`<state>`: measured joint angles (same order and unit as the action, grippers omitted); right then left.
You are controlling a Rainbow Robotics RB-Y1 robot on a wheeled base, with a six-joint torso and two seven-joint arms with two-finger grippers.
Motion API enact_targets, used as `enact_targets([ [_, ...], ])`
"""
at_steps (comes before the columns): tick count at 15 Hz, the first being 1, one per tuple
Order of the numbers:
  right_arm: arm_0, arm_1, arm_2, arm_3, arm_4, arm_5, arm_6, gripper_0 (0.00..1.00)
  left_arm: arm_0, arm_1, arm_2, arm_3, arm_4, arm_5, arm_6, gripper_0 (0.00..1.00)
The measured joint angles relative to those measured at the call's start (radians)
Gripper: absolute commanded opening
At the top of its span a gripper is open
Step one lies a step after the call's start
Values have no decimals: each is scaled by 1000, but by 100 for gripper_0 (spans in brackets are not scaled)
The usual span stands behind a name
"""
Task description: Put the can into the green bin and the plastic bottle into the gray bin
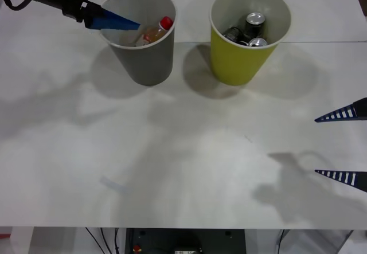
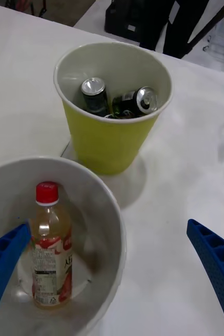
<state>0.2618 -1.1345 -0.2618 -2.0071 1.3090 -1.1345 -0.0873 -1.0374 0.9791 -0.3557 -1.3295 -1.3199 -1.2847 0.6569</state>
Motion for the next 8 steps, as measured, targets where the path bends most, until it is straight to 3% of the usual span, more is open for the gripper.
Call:
enact_targets([
  [4, 0, 0, 0, 0, 0, 0, 0, 100, 157, 64, 133, -20, 74, -86, -167, 100],
  [8, 0, 0, 0, 0, 0, 0, 0, 100, 422, 82, 348, -192, 74, -101, -212, 100],
])
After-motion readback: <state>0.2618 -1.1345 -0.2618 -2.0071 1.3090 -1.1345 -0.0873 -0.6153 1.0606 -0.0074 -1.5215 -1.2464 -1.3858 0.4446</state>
